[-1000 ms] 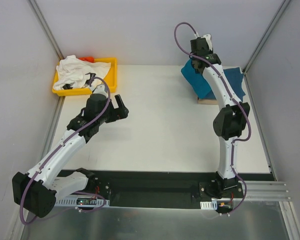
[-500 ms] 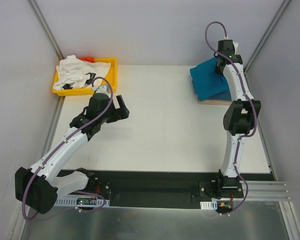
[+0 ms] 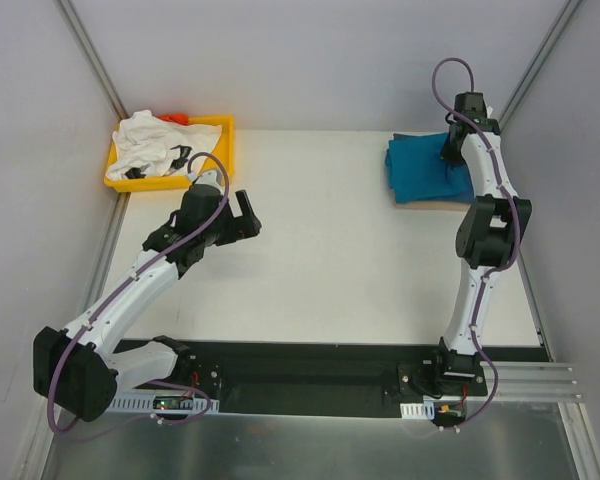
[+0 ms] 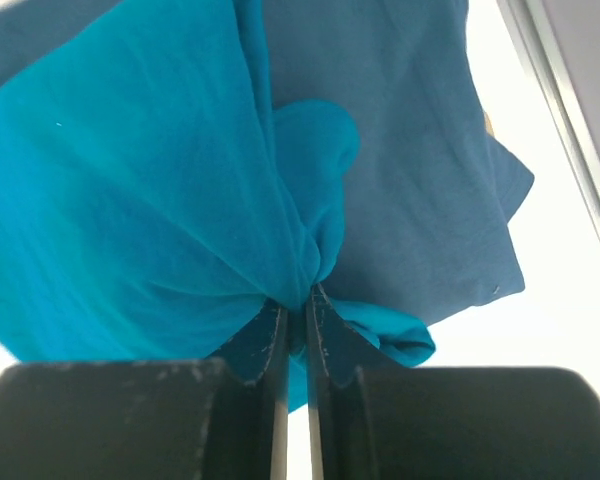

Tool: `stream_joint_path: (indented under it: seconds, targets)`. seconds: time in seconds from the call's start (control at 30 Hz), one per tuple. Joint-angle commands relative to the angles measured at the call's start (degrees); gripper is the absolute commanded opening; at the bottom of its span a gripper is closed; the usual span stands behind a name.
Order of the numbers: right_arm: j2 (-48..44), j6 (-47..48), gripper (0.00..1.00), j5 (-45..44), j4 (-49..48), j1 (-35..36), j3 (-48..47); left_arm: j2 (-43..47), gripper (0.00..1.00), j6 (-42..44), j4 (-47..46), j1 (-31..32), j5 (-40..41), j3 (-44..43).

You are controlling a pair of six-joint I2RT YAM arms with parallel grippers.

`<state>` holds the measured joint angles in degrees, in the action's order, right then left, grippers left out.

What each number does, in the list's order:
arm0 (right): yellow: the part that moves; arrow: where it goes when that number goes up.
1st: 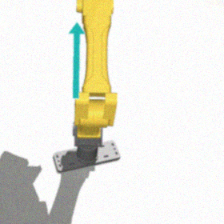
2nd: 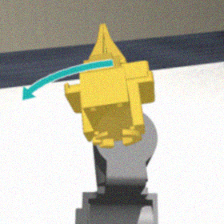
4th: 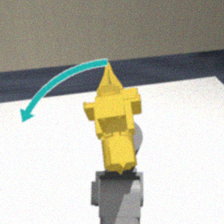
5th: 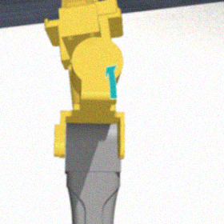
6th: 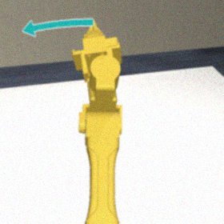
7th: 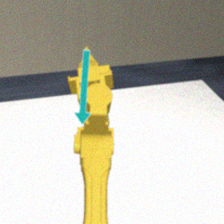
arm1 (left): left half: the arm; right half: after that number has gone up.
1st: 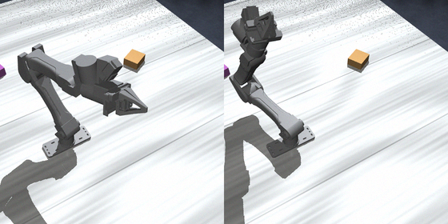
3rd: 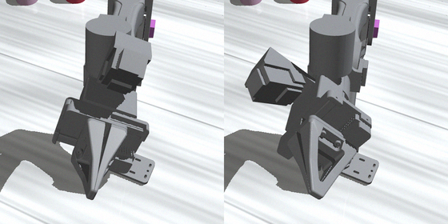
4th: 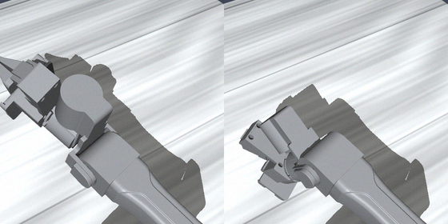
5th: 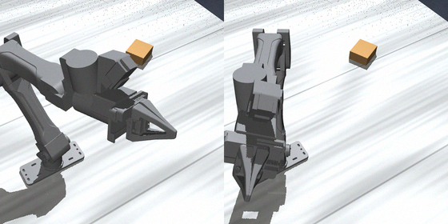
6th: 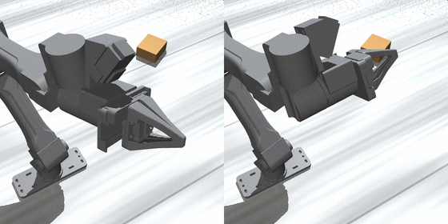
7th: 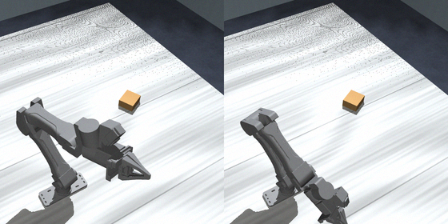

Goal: Fold and stack the t-shirts
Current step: Put the neatly folded tshirt into the corner of the board with the right arm

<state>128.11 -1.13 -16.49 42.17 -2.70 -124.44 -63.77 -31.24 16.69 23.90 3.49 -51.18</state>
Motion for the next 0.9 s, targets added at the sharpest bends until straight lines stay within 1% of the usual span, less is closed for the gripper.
stream_joint_path:
  seconds: [0.0, 0.1, 0.13, 0.2, 0.23, 0.4, 0.47, 0.5, 0.53, 0.6, 0.63, 0.7, 0.73, 0.77, 0.8, 0.83, 0.87]
  targets:
    - [0.8, -3.3, 0.08, 2.0, -0.3, -2.3, 1.0, -0.7, 0.99, -1.3, -0.3, -0.4, -1.5, -2.6]
    - [1.8, -3.5, 0.09, 2.2, -0.1, -3.0, 0.3, -0.3, 0.99, -1.4, -0.3, -0.4, -1.7, -2.4]
    - [2.0, -3.6, 0.20, 2.4, 0.1, -3.2, 0.0, -0.2, 0.99, -1.5, -0.3, -0.4, -1.8, -2.3]
    - [2.5, -3.4, 0.34, 2.5, 0.3, -3.3, -0.7, 0.1, 0.99, -1.5, -0.3, -0.4, -1.8, -2.2]
    - [2.9, -2.8, 0.46, 2.9, 0.4, -3.5, -1.1, 0.4, 0.99, -1.6, -0.3, -0.4, -1.8, -2.0]
    - [3.2, -1.4, 0.61, 2.8, 3.1, -3.5, -4.0, 1.6, 0.99, -1.6, 0.0, -0.4, -1.9, -1.7]
    - [1.4, 0.2, 0.68, 2.3, 3.6, -3.5, -4.6, 2.6, 0.99, -1.5, 0.2, -0.4, -1.8, -1.4]
    - [0.7, 0.8, 0.72, 2.3, 3.7, -3.5, -4.6, 2.9, 0.99, -1.5, 0.2, -0.4, -1.7, -1.3]
    - [-0.4, 0.7, 0.80, 2.3, 3.7, -3.5, -4.4, 3.1, 0.99, -1.5, 0.2, -0.4, -1.6, -1.1]
    - [-3.7, 3.7, 0.85, 3.0, 3.8, -3.5, -4.1, 4.0, 0.99, -1.6, 0.2, -0.4, -1.6, -0.8]
    - [-4.9, 4.3, 0.91, 3.7, 3.6, -3.5, -3.5, 4.2, 0.99, -1.6, 0.2, -0.4, -1.7, -0.6]
    - [-9.0, 5.3, 0.93, 7.0, 2.7, -3.5, -0.9, 4.6, 0.99, -1.8, 0.2, -0.4, -1.6, -0.3]
    - [-10.3, 5.6, 0.98, 8.9, 0.7, -3.5, 0.4, 4.6, 0.99, -1.8, 0.2, -0.4, -1.6, -0.2]
    - [-11.8, 5.8, 0.99, 14.1, -0.5, -3.5, 3.6, 4.6, 0.99, -1.8, 0.2, -0.4, -1.6, -0.2]
    - [-13.4, 6.0, 1.00, 17.6, -1.6, -3.5, 4.6, 4.4, 0.99, -1.8, 0.2, -0.4, -1.6, -0.2]
    - [-13.9, 5.9, 0.97, 21.4, -2.9, -3.5, 5.3, 4.4, 0.99, -1.7, 0.2, -0.4, -1.6, -0.3]
    - [-13.8, 5.7, 0.96, 28.3, -3.2, -3.5, 5.7, 3.9, 1.00, -1.6, 0.2, -0.4, -1.5, -0.5]
